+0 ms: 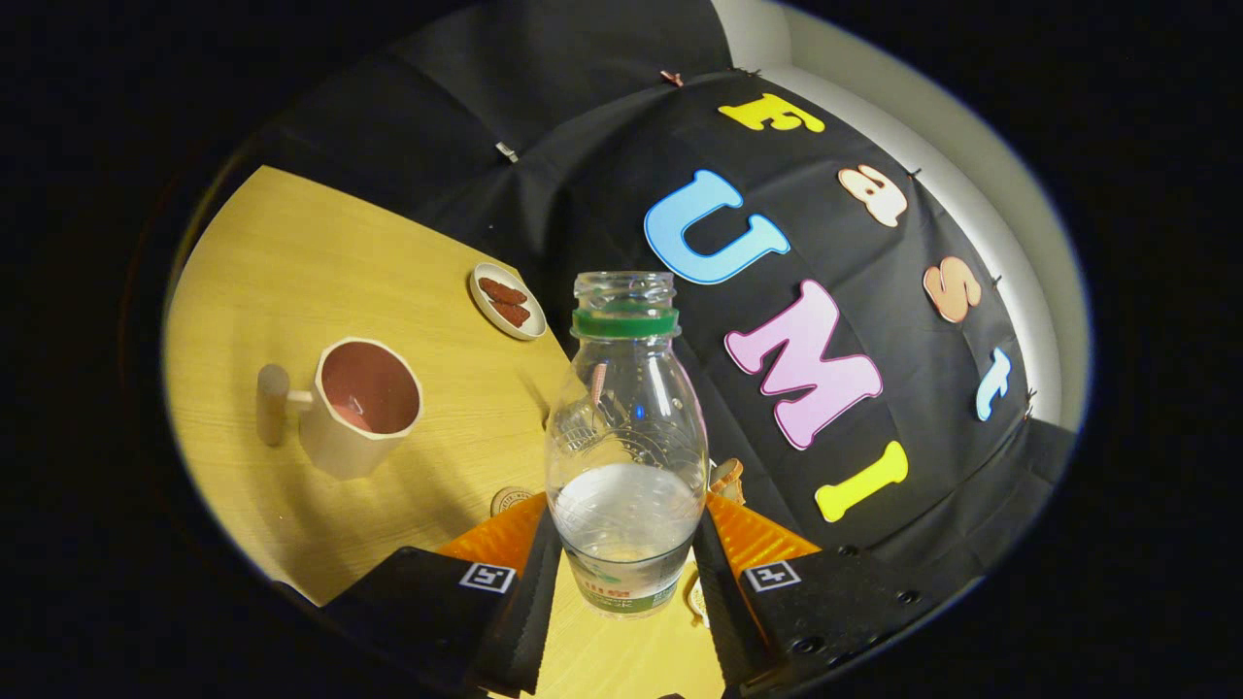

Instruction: Take the bottle from table, then pour the juice into the cup, finally place the bottle on the coaster

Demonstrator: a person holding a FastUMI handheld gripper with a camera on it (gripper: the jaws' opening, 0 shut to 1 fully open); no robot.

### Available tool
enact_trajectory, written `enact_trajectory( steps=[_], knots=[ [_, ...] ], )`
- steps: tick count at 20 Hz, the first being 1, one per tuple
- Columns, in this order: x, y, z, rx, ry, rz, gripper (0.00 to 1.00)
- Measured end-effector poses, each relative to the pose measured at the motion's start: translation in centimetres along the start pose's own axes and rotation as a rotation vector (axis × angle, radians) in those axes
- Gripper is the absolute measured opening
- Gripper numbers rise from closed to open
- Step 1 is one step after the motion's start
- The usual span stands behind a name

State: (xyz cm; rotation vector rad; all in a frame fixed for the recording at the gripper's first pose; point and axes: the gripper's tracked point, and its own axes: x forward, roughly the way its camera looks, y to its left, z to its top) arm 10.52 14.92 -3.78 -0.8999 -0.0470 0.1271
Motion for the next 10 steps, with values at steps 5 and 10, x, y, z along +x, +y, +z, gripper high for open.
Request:
enact_trajectory(
  steps=[5,10],
  knots=[
    [0.8,1.7,-0.7,-0.115,0.025,0.003,0.70],
    [1.7,3.4,-1.1,-0.214,0.027,0.009,0.70]
  ],
)
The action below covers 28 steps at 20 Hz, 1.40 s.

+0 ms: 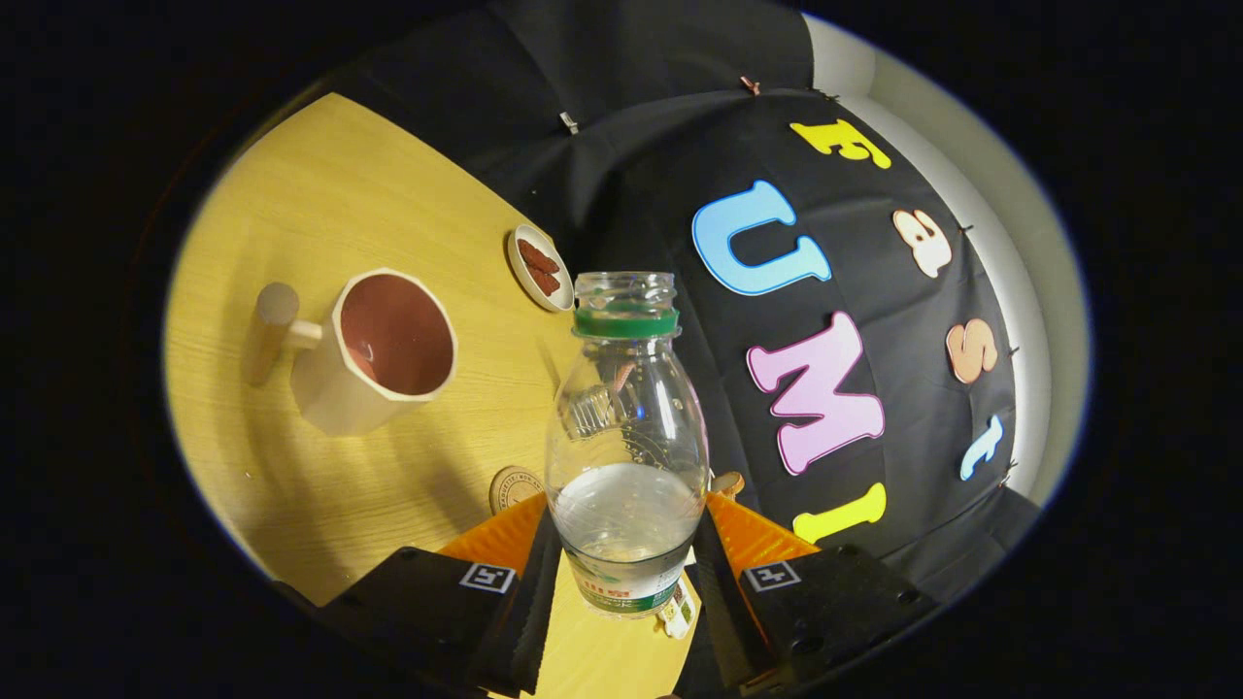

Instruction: Take the bottle from table, then pour the juice into the cup, finally place the bottle on the coaster

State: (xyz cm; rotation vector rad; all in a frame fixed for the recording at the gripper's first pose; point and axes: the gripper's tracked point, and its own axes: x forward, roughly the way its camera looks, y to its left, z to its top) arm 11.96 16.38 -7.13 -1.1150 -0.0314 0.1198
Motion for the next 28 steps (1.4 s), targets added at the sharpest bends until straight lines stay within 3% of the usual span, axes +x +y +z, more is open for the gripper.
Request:
enact_trajectory(
  steps=[14,28],
  knots=[
    [2.0,3.0,-0.8,-0.208,0.034,0.078,0.70],
    [4.2,3.1,-0.4,-0.431,-0.018,0.112,0.70]
  ],
)
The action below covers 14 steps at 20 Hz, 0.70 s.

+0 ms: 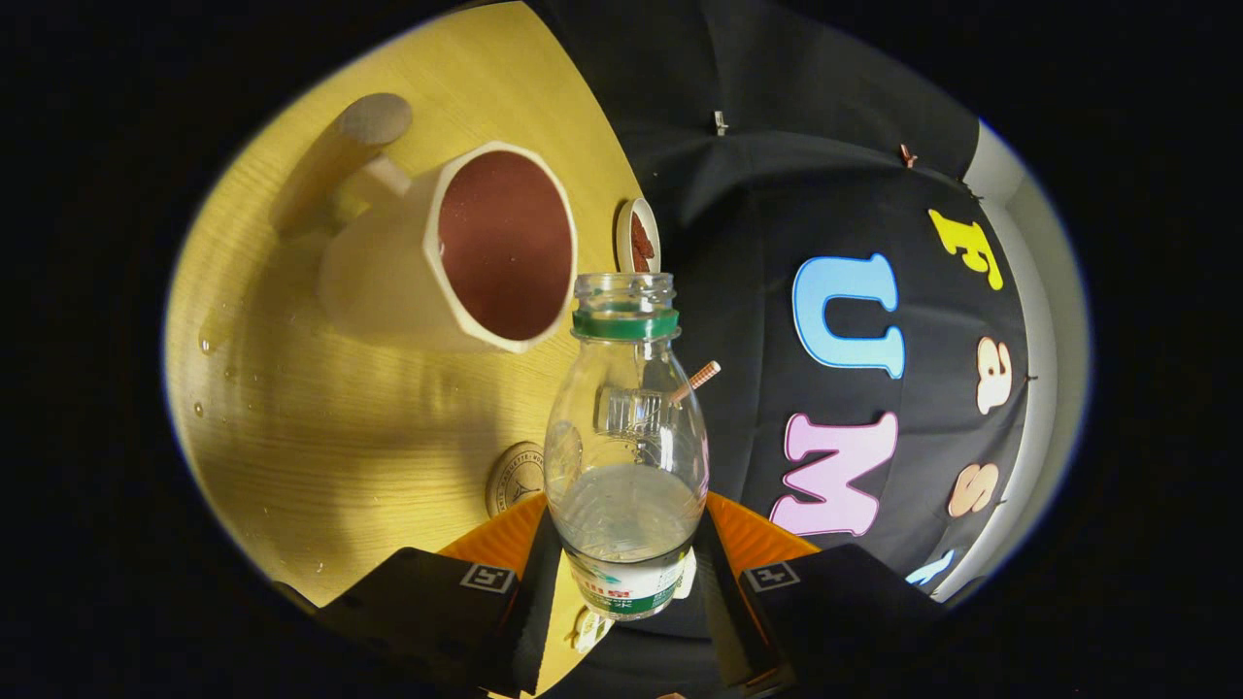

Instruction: Take the bottle from table, then pour the juice into the cup, finally place the bottle on the coaster

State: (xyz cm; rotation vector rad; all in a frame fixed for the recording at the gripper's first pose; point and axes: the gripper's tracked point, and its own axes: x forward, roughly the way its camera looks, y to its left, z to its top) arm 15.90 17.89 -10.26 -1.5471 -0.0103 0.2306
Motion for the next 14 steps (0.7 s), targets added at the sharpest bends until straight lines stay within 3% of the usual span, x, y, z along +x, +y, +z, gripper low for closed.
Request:
enact_trajectory(
  steps=[14],
  knots=[
    [1.8,-1.6,0.8,-0.199,-0.063,0.020,0.70]
  ],
)
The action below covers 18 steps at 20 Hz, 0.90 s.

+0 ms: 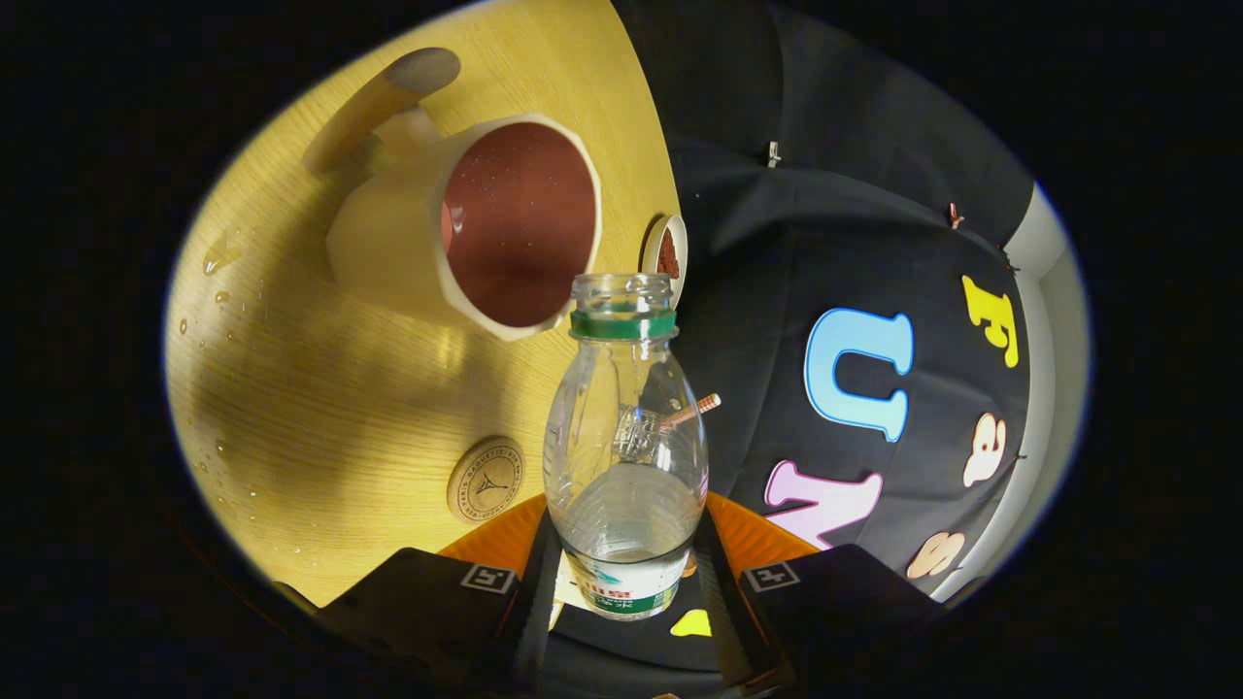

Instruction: Take the bottle from table, then pour the juice into the cup, finally place the bottle on the coaster

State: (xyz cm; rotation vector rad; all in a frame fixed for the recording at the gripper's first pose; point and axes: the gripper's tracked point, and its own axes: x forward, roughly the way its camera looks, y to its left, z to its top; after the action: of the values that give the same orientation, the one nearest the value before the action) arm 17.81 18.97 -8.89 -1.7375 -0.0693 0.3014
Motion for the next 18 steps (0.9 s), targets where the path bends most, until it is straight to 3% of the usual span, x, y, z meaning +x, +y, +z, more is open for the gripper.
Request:
enact_trajectory(
  steps=[18],
  knots=[
    [0.37,-0.96,-0.04,-0.139,-0.020,-0.012,0.70]
  ],
)
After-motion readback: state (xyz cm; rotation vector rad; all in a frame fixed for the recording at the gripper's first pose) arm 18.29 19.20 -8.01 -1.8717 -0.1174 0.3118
